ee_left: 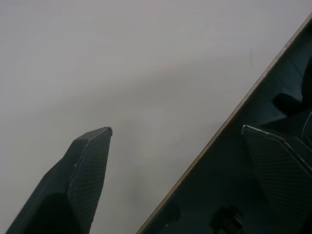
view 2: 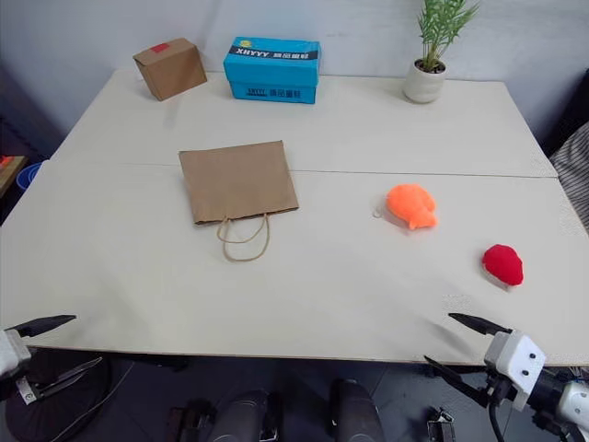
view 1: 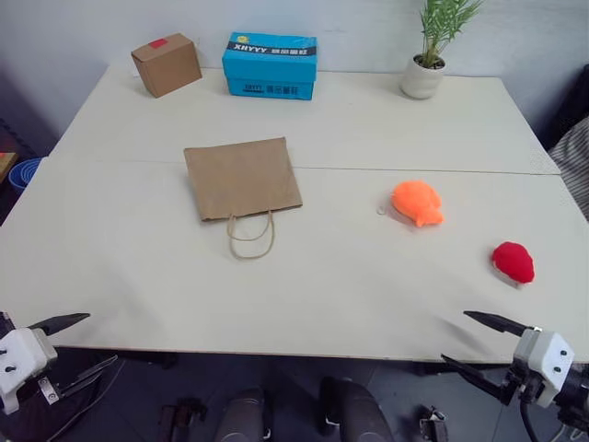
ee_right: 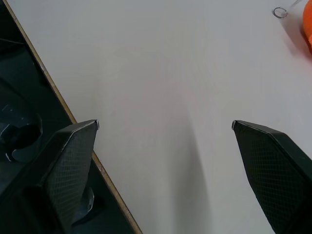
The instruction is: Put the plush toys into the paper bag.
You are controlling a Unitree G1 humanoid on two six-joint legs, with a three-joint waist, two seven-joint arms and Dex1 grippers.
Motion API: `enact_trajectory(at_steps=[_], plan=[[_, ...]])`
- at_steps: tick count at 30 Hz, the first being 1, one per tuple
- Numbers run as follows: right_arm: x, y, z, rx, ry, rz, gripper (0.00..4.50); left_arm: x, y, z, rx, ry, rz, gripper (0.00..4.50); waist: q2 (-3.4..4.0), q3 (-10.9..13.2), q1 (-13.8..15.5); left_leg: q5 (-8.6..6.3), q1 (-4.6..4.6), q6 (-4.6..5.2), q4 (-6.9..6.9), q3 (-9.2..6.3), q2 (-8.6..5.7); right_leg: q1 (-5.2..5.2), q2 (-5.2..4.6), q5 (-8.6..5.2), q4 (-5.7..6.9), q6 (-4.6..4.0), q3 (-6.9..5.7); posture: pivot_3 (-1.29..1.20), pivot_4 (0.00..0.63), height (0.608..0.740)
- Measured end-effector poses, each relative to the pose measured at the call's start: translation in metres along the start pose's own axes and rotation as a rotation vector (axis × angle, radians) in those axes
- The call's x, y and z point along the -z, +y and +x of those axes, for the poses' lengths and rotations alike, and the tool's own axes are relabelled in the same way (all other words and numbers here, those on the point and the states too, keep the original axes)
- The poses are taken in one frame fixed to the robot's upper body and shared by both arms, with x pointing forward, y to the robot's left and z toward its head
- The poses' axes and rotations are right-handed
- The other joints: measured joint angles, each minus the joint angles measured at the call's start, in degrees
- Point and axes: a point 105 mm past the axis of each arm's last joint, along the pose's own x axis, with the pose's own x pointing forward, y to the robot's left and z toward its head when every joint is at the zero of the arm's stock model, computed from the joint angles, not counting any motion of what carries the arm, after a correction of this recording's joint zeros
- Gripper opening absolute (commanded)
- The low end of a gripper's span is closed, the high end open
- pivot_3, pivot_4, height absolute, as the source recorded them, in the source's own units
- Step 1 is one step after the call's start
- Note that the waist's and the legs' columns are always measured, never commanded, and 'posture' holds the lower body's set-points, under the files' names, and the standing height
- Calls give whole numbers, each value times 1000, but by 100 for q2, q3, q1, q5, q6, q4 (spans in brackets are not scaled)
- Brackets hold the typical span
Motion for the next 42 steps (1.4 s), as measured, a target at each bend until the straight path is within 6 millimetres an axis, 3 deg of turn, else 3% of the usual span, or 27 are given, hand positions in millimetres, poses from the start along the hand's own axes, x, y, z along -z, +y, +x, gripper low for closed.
enact_trajectory(at_steps=[5,8,14,17,20,23,29,32,35,42], plan=[[-8,5,20,15,-77,55,4487,-13,9,10,-24,-61,-44,4500,1,0,-8,14,0,-23,1,-3,0,-1,0,-1,11,-2,-3,0,150,740],[-33,0,39,64,-203,102,4487,-38,16,29,20,-143,-80,4500,1,-1,-10,19,1,-27,10,-5,0,0,-1,-1,26,-2,-2,0,150,740],[-93,-12,69,90,-432,101,4487,-104,33,87,91,-276,63,4500,11,-5,22,33,2,-44,12,-7,-8,-1,1,-1,42,-2,-5,0,150,740],[-106,-14,78,99,-476,90,4487,-120,28,116,149,-262,167,4500,11,-6,-1,34,-4,-44,12,4,-9,-5,12,0,58,-1,-8,0,150,740],[-117,-16,92,96,-507,67,4487,-141,30,157,161,-275,238,4500,9,-7,7,39,-18,-37,31,14,-12,-11,23,3,63,6,-10,0,150,740],[-119,-15,96,95,-504,60,4500,-148,28,179,165,-283,269,3914,7,-8,-11,36,-15,-33,34,26,-11,-11,25,3,64,8,-7,0,150,740],[-114,-12,99,93,-475,57,4500,-146,17,202,221,-293,287,2004,6,-7,-3,34,-20,-30,66,26,-5,-11,25,3,75,9,1,0,150,740],[-113,-7,103,71,-464,55,3946,-147,19,204,243,-288,292,1065,5,-7,-4,32,-22,-26,84,23,-4,-9,23,5,80,11,4,0,150,740],[-115,-1,114,28,-453,47,2879,-155,17,203,289,-311,303,121,5,-7,-15,31,-19,-24,89,24,-4,-8,21,5,84,12,8,0,150,740],[-130,18,160,-110,-431,31,450,-191,7,200,418,-443,236,0,3,-8,-20,32,-29,-24,99,21,-3,-9,24,6,88,13,3,0,150,740]])
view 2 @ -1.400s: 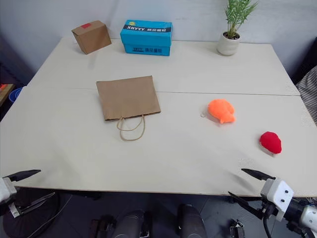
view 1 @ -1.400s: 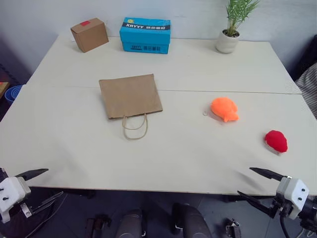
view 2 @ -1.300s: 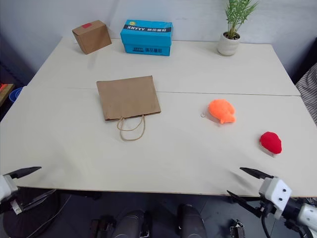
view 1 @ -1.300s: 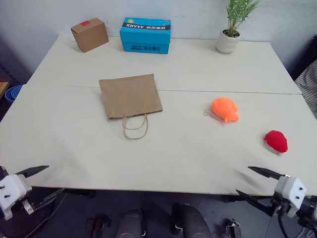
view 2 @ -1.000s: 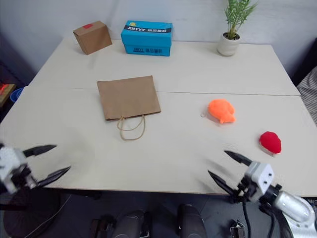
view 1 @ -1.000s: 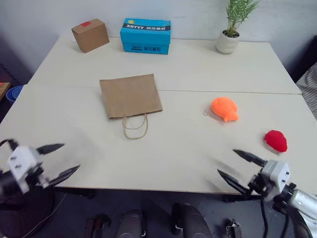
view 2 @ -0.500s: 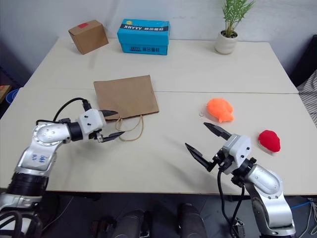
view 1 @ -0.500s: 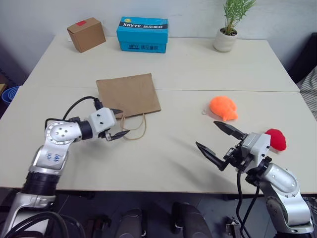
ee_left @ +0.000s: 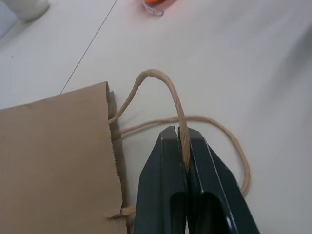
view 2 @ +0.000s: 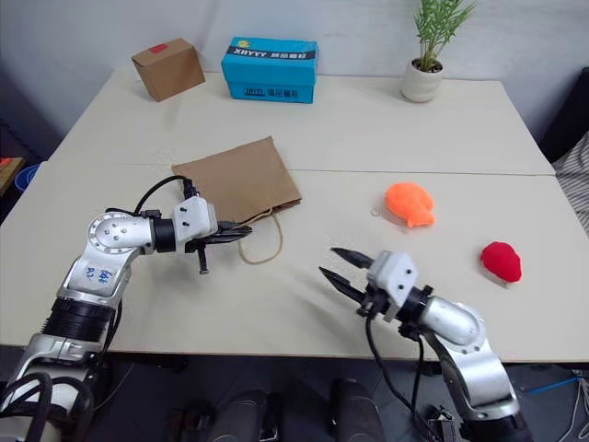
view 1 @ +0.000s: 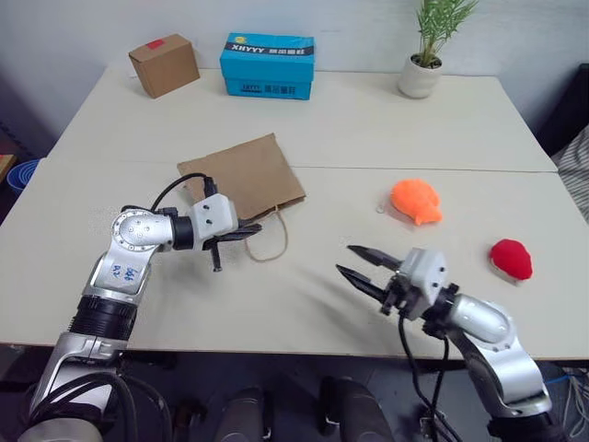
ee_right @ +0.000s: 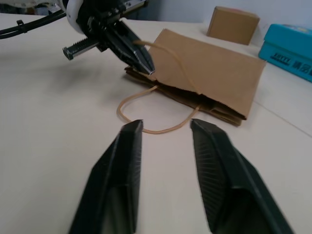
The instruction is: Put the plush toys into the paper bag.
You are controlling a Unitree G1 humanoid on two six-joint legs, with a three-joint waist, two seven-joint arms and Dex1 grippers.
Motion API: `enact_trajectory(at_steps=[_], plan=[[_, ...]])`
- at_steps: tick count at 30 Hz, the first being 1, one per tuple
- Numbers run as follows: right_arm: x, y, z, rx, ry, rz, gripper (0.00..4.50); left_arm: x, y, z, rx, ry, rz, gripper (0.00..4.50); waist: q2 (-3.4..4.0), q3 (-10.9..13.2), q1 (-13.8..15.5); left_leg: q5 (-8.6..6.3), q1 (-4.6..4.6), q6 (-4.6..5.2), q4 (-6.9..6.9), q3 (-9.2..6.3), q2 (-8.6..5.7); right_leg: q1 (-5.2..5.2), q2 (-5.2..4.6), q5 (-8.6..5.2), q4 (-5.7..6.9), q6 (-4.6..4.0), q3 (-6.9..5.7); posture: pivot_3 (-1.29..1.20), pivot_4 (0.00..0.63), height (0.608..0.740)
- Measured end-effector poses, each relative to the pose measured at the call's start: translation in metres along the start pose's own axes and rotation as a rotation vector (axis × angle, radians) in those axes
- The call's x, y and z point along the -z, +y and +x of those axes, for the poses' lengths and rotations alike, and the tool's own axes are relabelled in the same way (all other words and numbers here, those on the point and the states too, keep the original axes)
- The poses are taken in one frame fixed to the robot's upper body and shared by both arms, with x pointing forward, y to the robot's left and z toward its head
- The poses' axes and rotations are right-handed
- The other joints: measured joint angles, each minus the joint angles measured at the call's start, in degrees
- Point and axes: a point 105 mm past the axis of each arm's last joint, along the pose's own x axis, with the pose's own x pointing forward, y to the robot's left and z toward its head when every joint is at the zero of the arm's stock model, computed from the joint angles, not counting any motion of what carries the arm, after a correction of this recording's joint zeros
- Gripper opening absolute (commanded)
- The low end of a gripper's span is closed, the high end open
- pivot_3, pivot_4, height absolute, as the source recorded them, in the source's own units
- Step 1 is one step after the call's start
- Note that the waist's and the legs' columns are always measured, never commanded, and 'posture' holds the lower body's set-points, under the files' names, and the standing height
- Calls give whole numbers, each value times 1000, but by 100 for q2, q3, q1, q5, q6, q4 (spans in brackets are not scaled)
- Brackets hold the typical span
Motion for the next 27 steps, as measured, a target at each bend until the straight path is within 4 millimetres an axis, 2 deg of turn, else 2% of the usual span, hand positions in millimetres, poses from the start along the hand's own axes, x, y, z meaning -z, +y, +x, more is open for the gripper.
enact_trajectory(at_steps=[1,3,5,10,14,18,22,27], plan=[[1,1,13,-14,0,-3,96,-11,1,2,20,-45,-6,0,0,0,-7,0,0,0,1,0,0,0,0,0,1,0,0,0,150,740],[1,4,38,-32,-8,-9,43,-34,-1,3,66,-134,1,0,0,0,-16,1,1,-1,2,-1,1,0,2,0,3,0,1,0,150,740],[0,3,59,-29,-10,-17,43,-47,-6,2,119,-187,4,0,0,0,-22,1,0,-2,1,-2,1,-1,2,0,1,0,0,0,150,740],[5,-12,85,42,17,-31,43,-52,-11,-5,152,-235,-63,0,0,0,-12,1,-6,-1,4,-7,-1,0,3,1,-3,1,-3,0,150,740],[10,-18,93,62,43,-46,43,-63,-11,-8,147,-282,-104,0,0,0,-6,1,-12,-1,4,-15,-2,1,1,1,-7,1,-7,0,150,740],[24,-10,99,47,93,-34,43,-70,-5,-6,101,-356,-204,0,0,0,-23,2,-12,-2,4,-17,0,0,3,1,-5,1,-8,0,150,740],[42,-4,102,46,153,-18,43,-92,1,-7,89,-444,-235,0,0,0,-39,2,-13,-2,4,-17,-1,0,2,1,-5,1,-7,0,150,740],[40,-8,102,67,135,-35,43,-95,4,-13,77,-458,-241,0,0,0,-97,4,-13,-6,4,-21,0,0,5,1,-5,1,-10,0,150,740]])
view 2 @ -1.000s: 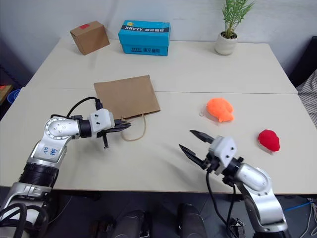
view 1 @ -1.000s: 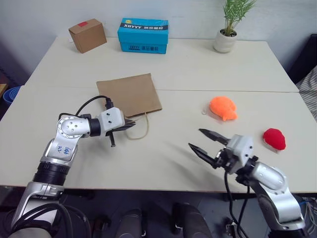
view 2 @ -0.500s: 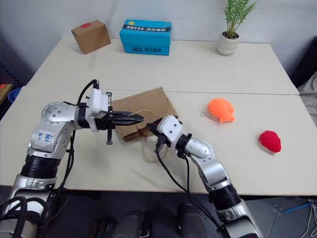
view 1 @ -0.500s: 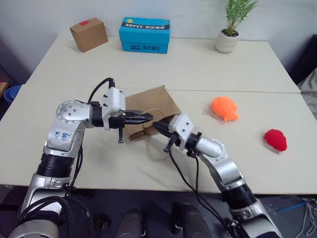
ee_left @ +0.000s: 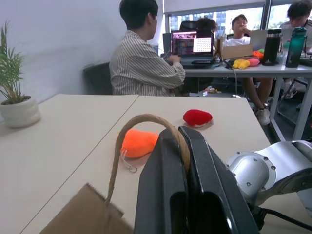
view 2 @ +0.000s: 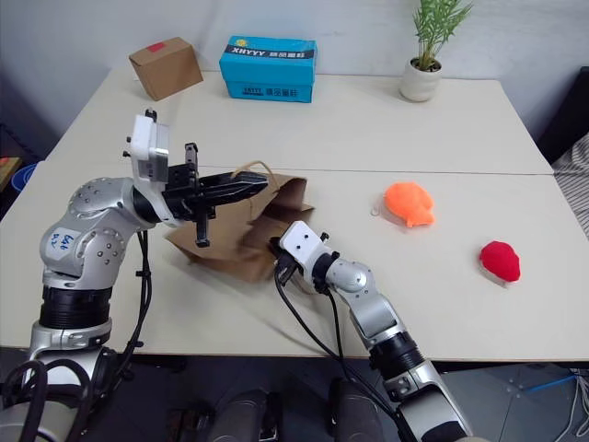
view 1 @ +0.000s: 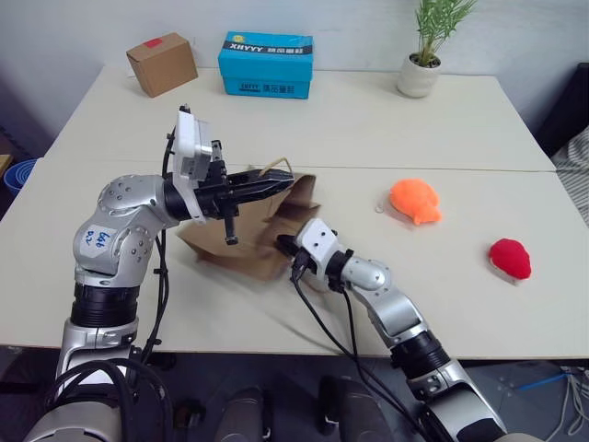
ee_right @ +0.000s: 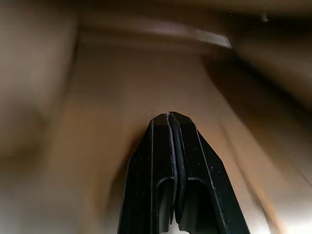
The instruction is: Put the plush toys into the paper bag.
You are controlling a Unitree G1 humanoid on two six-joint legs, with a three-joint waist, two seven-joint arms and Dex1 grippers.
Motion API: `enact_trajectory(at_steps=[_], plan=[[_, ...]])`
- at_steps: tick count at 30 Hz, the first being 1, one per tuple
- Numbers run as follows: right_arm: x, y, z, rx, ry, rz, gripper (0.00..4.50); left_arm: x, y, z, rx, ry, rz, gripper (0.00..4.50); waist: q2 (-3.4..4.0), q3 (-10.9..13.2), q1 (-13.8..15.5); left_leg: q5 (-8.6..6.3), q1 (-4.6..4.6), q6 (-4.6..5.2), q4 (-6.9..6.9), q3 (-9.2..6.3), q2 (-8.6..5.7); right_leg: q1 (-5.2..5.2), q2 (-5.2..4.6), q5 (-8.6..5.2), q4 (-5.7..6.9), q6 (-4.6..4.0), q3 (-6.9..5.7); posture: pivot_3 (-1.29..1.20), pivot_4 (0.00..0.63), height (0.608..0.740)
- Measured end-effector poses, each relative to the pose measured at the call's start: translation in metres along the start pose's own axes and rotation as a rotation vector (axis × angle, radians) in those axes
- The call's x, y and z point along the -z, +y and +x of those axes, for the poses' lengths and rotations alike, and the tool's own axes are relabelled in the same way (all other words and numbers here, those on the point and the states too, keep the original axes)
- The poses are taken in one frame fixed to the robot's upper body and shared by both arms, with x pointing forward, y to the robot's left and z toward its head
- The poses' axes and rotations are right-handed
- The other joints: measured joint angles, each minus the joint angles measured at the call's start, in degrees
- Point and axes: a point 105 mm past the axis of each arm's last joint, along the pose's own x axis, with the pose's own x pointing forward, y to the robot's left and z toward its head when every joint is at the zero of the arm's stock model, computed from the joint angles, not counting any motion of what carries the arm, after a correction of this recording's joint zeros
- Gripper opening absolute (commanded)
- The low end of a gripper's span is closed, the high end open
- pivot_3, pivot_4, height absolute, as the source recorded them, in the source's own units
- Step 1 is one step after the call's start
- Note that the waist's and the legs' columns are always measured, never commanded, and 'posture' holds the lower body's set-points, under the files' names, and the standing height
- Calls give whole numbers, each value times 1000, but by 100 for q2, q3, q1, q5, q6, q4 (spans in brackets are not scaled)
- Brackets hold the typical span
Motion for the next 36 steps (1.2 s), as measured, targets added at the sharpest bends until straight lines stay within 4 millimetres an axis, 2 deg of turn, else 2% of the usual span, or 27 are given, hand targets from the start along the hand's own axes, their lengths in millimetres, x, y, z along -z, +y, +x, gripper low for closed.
enact_trajectory(at_steps=[10,17,23,29,32,36], plan=[[-2,3,-3,-61,-29,-15,43,11,-6,-8,37,50,-13,0,0,0,-49,0,0,-2,-2,-1,2,0,2,0,-1,0,1,0,150,740],[15,2,3,-99,42,0,43,9,-7,-4,58,47,-11,0,0,0,-47,1,0,-2,-1,-2,1,1,0,0,-1,0,1,0,150,740],[18,4,4,-116,68,14,43,-18,0,3,76,-18,2,0,-4,-3,-44,0,14,-2,-1,-6,1,17,-2,0,-2,0,0,0,150,740],[19,5,1,-96,87,37,43,-52,20,-8,17,-96,13,0,-4,-3,-45,0,13,-3,-1,-9,-1,17,-3,0,-2,0,-2,0,150,740],[18,6,-1,-85,102,45,43,-55,27,-14,-2,-90,13,0,-4,-3,-45,0,13,-3,-2,-9,-1,17,-2,0,-2,0,-2,0,150,740],[17,5,-2,-80,124,50,43,-54,25,-15,12,-85,13,0,-5,-3,-44,0,12,-3,-1,-10,-2,17,-2,0,-2,0,-1,0,150,740]])
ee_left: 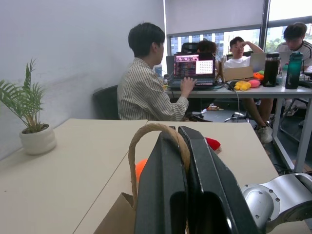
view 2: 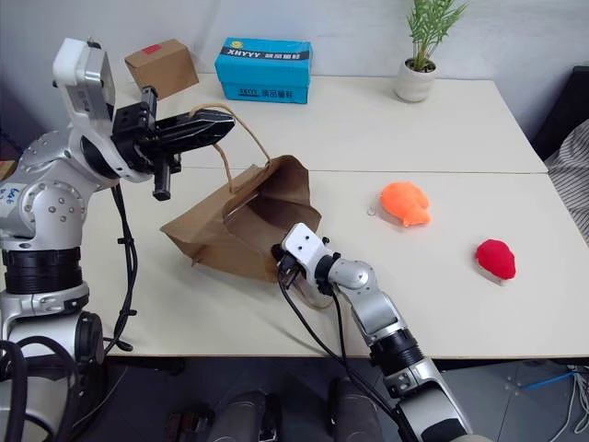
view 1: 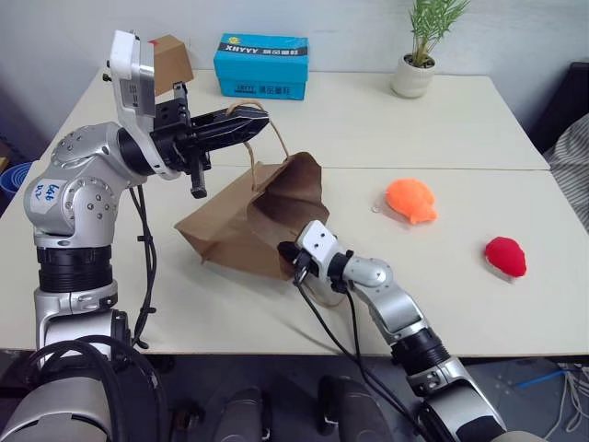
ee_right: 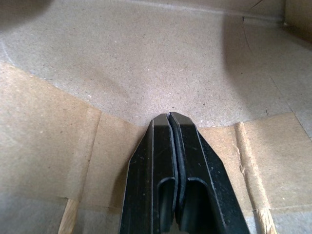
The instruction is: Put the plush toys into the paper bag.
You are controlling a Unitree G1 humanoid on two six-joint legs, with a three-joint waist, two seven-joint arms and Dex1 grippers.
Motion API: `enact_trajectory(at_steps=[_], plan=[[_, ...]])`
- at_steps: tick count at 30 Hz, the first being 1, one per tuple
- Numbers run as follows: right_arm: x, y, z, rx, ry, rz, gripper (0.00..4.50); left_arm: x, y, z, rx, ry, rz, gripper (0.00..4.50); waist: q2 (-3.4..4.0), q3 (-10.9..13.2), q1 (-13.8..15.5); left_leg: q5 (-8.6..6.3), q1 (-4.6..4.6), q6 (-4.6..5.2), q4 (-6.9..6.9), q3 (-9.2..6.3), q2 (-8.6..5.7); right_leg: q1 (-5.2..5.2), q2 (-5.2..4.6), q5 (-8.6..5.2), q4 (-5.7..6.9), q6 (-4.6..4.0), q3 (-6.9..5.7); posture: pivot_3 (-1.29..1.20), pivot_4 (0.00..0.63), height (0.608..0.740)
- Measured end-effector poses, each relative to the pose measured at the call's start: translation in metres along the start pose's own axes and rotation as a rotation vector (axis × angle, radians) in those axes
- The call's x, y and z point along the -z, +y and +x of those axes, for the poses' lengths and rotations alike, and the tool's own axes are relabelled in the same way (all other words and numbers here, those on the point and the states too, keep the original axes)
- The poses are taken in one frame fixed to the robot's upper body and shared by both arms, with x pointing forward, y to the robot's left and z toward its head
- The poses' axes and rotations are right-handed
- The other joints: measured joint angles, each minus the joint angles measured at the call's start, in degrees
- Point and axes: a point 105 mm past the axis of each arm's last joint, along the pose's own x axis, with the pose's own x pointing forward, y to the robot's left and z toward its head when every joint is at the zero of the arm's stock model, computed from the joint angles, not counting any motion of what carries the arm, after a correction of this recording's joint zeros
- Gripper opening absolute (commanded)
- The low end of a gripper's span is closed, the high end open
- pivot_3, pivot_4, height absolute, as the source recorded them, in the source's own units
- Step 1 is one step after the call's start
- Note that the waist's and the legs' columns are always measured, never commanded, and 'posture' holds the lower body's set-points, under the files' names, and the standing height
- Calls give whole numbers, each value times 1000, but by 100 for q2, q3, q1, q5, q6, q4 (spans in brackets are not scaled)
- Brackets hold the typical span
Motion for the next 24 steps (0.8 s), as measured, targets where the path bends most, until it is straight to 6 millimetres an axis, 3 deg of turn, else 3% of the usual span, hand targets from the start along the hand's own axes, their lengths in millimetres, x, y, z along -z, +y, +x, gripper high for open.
enact_trajectory(at_steps=[2,5,9,14,16,17,18,21,24], plan=[[-1,-1,-2,6,-4,24,43,6,-6,2,23,11,-8,0,0,0,-3,0,0,0,-1,0,0,-1,0,0,0,0,1,0,150,740],[-2,3,-6,-10,-28,99,612,30,-19,10,61,16,-71,0,0,0,7,0,-4,0,-2,-1,0,-1,0,0,-1,0,0,0,150,740],[-4,8,-16,-48,-53,114,1975,46,-28,18,81,41,-95,0,0,1,0,0,-8,-1,-2,0,1,-8,2,0,-1,0,1,0,150,740],[-21,-2,-53,-54,-132,71,3720,51,-34,20,89,40,-95,0,1,1,11,0,-10,0,-3,-1,0,-8,1,0,-4,0,1,0,150,740],[-27,-9,-88,-26,-171,65,4387,53,-37,21,107,45,-112,0,3,2,84,-1,-13,0,-4,-5,-2,-9,-1,0,-6,0,-3,0,150,740],[-24,-14,-107,1,-170,77,4475,53,-36,20,109,47,-114,0,2,2,129,-2,-13,1,-4,-5,-2,-8,0,0,-10,1,-3,0,150,740],[-23,-20,-136,59,-188,101,4475,52,-35,19,112,48,-114,0,2,3,206,-4,-21,4,-4,-11,-4,-8,1,0,-16,1,-11,0,150,740],[-14,-27,-184,179,-158,111,4475,49,-33,17,108,47,-102,0,2,2,262,-6,-15,8,-3,-3,-6,-5,3,1,-15,4,-6,0,150,740],[13,-24,-236,334,-46,131,4475,49,-30,16,103,44,-107,0,1,2,293,-6,2,9,-4,3,-6,6,7,1,-14,5,1,0,150,740]])
